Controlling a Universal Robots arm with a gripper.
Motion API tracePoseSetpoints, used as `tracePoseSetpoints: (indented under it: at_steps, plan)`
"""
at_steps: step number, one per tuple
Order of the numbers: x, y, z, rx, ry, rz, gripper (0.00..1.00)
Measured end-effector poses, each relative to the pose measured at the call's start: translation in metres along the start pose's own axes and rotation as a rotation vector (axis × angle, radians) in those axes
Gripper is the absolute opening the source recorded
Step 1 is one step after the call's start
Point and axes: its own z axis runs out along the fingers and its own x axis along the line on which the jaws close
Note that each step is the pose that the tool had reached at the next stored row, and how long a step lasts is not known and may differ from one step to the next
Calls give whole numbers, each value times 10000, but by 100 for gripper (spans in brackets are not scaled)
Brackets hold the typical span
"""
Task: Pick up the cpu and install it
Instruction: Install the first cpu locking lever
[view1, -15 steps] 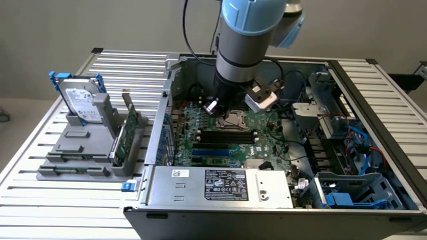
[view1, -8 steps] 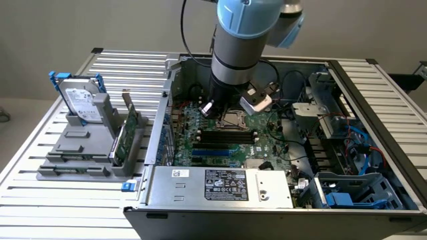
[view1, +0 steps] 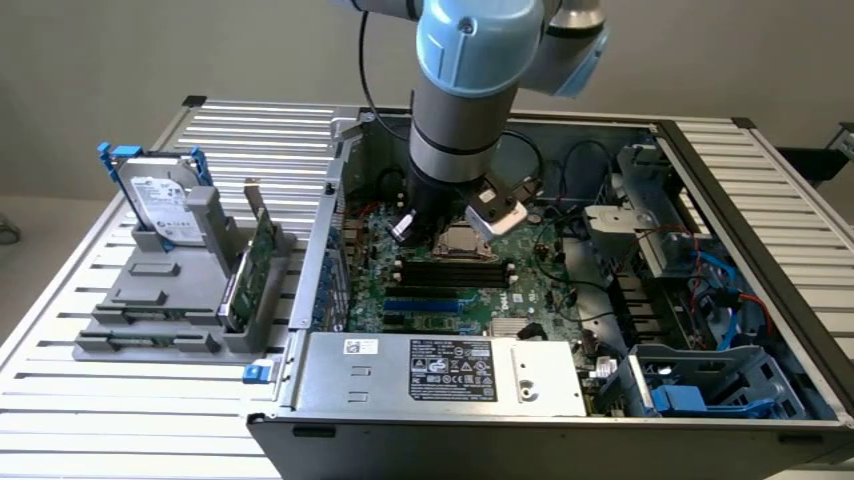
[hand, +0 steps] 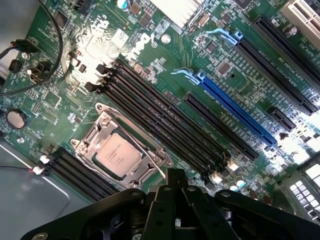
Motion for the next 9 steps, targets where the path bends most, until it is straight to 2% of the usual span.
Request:
tracePoseSetpoints:
  at_steps: [2, 3, 7, 9]
  plan:
    - [-5, 0, 8, 12, 22, 30, 11]
    - [-6, -1, 9, 40, 49, 44, 11]
    - [-9, -4, 10, 221, 224, 108, 11]
    - [-9, -4, 10, 252, 266, 155, 11]
